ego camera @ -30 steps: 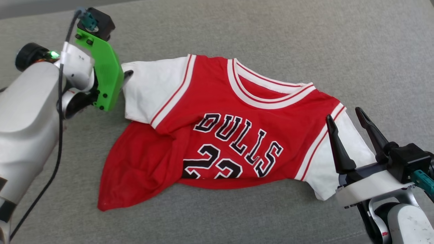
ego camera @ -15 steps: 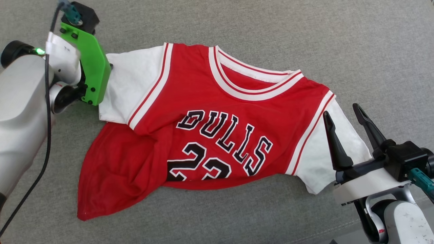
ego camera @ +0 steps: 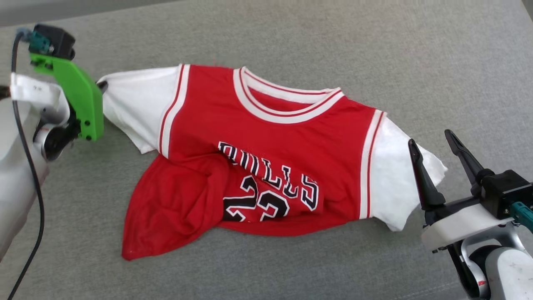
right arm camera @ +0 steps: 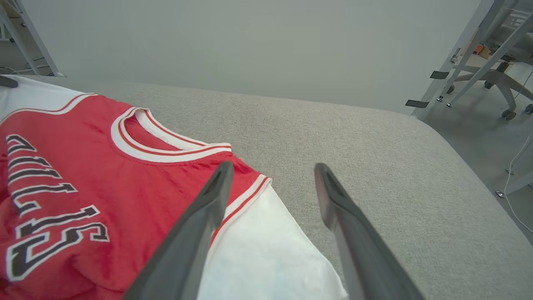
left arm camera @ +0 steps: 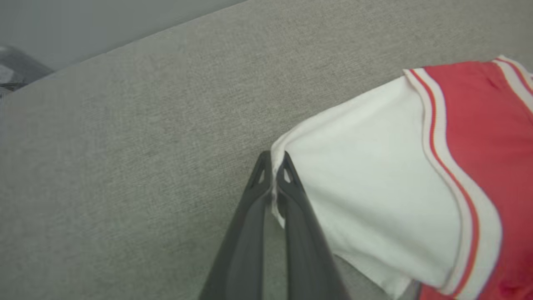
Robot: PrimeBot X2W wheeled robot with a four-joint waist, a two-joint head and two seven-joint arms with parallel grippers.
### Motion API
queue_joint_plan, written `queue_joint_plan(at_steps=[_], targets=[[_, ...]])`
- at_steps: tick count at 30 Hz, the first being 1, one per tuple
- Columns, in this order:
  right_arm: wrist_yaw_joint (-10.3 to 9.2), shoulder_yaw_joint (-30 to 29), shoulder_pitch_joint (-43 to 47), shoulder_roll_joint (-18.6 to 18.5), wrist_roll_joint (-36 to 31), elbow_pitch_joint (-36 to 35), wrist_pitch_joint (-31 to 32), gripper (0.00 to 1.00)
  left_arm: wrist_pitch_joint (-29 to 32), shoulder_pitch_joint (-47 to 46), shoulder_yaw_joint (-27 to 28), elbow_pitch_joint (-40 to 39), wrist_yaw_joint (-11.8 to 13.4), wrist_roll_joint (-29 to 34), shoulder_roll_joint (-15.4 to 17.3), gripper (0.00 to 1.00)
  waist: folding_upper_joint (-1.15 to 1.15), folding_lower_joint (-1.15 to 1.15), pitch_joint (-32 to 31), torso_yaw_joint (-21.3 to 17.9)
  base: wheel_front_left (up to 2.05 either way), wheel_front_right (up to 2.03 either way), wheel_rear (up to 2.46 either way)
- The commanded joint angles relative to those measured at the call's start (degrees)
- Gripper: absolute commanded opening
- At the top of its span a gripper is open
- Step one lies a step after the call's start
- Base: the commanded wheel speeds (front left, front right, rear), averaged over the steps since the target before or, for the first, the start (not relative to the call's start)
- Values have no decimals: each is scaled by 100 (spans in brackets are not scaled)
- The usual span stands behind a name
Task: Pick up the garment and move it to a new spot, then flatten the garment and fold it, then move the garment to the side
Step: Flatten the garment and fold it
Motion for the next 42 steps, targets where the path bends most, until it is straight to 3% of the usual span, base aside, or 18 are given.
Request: queue_joint_plan(at_steps=[1, 11, 19, 20, 21, 30, 36, 42], targets=[[-3, -23, 78, -23, -7, -18, 45, 100, -111, 210, 14, 80, -10, -69, 115, 0, 0, 0, -299, 284, 0, 0, 0], [-3, -282, 349, -96, 52, -1, 476, 100, -715, 1492, 145, -191, 33, -657, 252, 0, 0, 0, -766, 886, 0, 0, 0], [-3, -397, 359, -96, 137, -21, 713, 100, -1205, 2002, 185, -921, 448, -671, 162, 0, 0, 0, -735, 1159, 0, 0, 0], [-3, -405, 356, -101, 146, -10, 726, 100, -1293, 1997, 192, -965, 506, -630, 142, 74, 0, 0, -745, 1179, 0, 0, 0], [-3, -408, 354, -110, 158, 7, 749, 100, -1426, 1997, 223, -1016, 582, -599, 113, 100, 0, 0, -761, 1198, 0, 0, 0], [-3, -456, 354, -498, 333, 33, 1359, 100, -2837, 2245, 442, -1872, 1138, -136, 55, 100, 0, 0, -971, 1399, 0, 0, 0], [-3, -648, 141, -997, 760, 121, 2701, 100, -3112, 2809, 776, -3021, 1752, 165, 133, 100, 0, 0, -938, 1655, 0, 0, 0], [-3, -876, -339, -1349, 1065, 379, 4145, 100, -3134, 3392, 1050, -3902, 2210, 472, 136, 100, 0, 0, -797, 1900, 0, 0, 0]])
